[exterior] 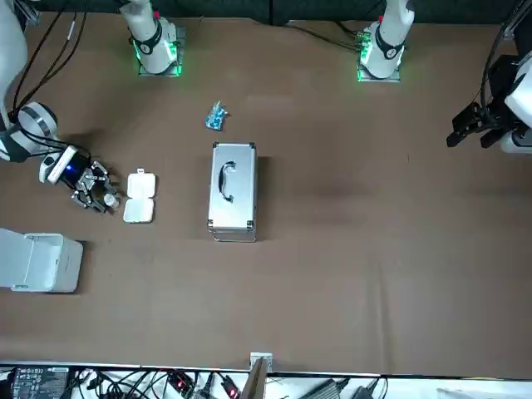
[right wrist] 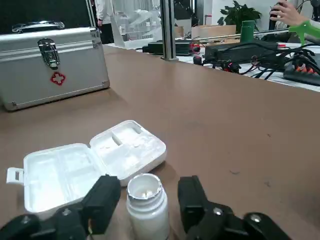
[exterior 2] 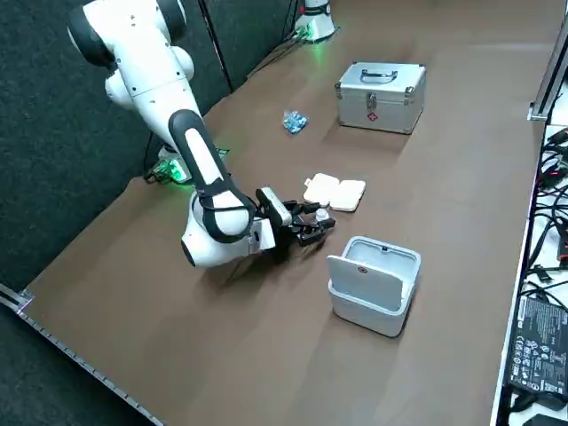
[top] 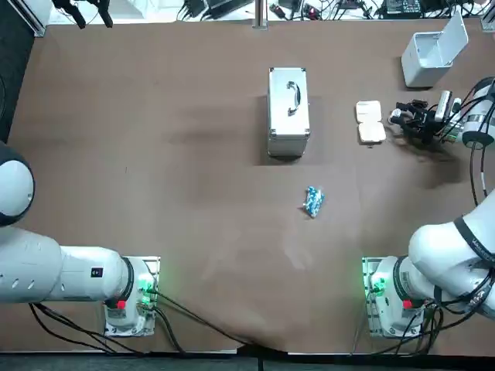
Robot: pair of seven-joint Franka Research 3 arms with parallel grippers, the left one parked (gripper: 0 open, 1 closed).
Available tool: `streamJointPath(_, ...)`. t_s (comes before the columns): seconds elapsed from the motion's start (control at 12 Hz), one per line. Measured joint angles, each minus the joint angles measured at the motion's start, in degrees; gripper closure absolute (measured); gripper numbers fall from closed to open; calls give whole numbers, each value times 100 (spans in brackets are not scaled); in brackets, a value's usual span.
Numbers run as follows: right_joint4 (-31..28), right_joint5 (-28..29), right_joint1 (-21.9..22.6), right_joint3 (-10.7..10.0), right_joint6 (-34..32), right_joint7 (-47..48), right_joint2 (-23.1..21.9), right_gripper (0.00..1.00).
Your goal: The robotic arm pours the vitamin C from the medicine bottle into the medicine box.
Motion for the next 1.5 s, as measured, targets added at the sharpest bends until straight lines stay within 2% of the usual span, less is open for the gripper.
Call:
streamJointPath(0.08,0,0,0,0,0,-1,0,22)
streamJointPath(0.33,5,0,0,0,-8,-1,0,17)
streamJointPath(0.5,28,-21,0,-1,-13,-1,-54,10)
streamJointPath(0.58,28,-64,0,-7,-13,8,-117,10)
streamJointPath(0.75,26,-314,-4,-37,-13,219,-264,0)
streamJointPath(1.25,-34,-1112,-9,-83,91,1425,-896,0)
streamJointPath(1.5,-64,-1723,101,-79,299,2485,-1374,0)
